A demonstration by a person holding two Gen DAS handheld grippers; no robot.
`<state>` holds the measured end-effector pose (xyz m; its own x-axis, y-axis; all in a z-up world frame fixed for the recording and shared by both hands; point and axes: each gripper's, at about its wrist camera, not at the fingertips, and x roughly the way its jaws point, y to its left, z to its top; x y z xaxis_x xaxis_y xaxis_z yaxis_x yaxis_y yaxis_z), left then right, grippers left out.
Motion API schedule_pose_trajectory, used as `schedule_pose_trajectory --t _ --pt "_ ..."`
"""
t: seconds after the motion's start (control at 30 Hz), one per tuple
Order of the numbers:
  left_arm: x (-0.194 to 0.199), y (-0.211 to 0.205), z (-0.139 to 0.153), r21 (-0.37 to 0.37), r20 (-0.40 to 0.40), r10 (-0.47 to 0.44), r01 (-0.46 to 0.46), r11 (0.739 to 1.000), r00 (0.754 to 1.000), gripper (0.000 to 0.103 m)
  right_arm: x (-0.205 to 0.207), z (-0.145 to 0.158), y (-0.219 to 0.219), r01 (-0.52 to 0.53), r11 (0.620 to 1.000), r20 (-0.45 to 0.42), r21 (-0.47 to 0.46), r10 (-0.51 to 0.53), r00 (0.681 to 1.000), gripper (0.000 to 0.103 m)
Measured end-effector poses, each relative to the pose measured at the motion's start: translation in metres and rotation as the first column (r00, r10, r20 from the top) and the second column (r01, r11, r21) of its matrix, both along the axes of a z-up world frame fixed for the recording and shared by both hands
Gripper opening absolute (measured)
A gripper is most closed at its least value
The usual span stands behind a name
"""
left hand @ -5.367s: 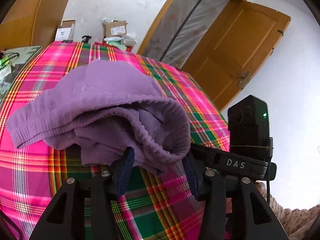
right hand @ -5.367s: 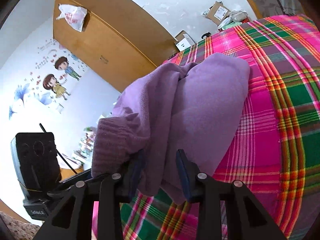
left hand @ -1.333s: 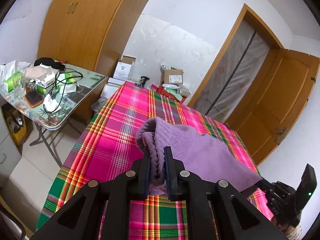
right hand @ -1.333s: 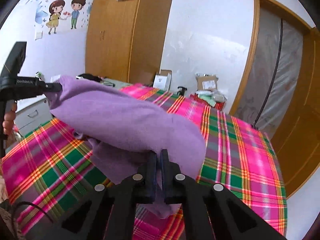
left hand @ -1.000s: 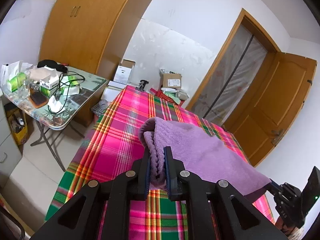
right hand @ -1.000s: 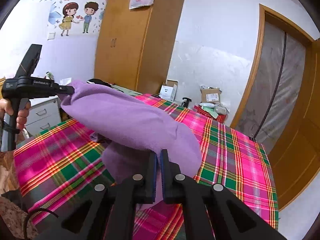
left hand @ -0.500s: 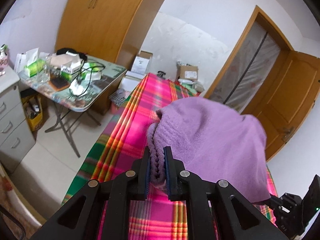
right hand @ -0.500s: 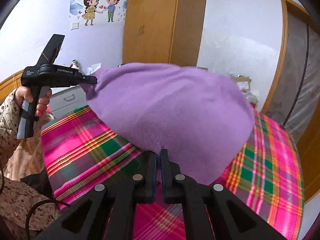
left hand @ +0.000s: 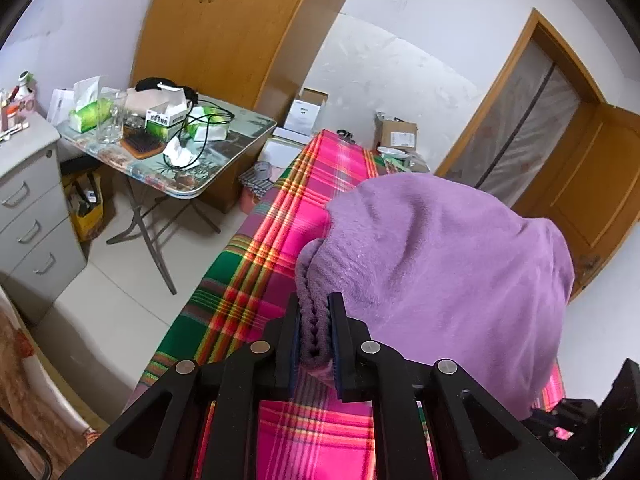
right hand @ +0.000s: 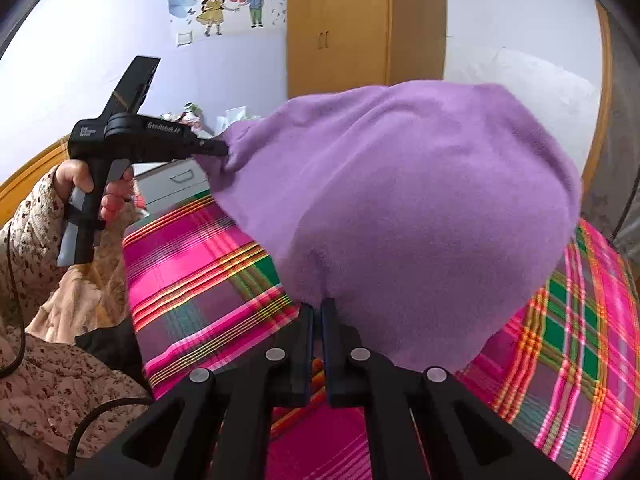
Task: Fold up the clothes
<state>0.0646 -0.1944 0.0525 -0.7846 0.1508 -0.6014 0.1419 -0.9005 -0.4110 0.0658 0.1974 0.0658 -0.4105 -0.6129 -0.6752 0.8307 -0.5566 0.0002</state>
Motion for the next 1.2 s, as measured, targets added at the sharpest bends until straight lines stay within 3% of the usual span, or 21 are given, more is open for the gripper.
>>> schedule_pose_trajectory --t 0.37,0.63,0.83,1.03,1.13,1.2 --pt "0.022 0.003 0.035 -0.062 -0.120 0.061 -0.069 0.996 0.991 0.018 0.007 -0.019 -0.015 -0.083 0.995 0.054 0.048 0.080 0.995 0.004" --pt "0.005 0.033 0.048 -0.055 -0.158 -0.056 0.048 0.997 0.986 0.018 0.009 -0.024 -0.020 -0.094 0.994 0.084 0.060 0.088 0.993 0.007" --pt "-0.017 0.067 0.054 -0.067 -0.161 -0.180 0.171 0.983 0.970 0.024 0.011 0.000 0.000 -0.076 0.997 0.043 0.032 0.075 0.996 0.010" --pt "-0.033 0.096 0.048 -0.090 -0.126 -0.269 0.259 0.962 0.955 0.026 -0.014 0.033 0.047 0.068 0.993 0.021 -0.100 -0.066 0.998 0.013" --pt "-0.037 0.106 0.044 -0.063 -0.105 -0.305 0.300 0.952 0.946 0.027 -0.035 0.036 0.074 0.214 0.966 0.043 -0.144 -0.210 0.977 0.030" --pt "-0.038 0.117 0.043 -0.048 -0.093 -0.358 0.355 0.934 0.929 0.037 -0.050 0.031 0.088 0.294 0.939 0.105 -0.180 -0.279 0.955 0.037"
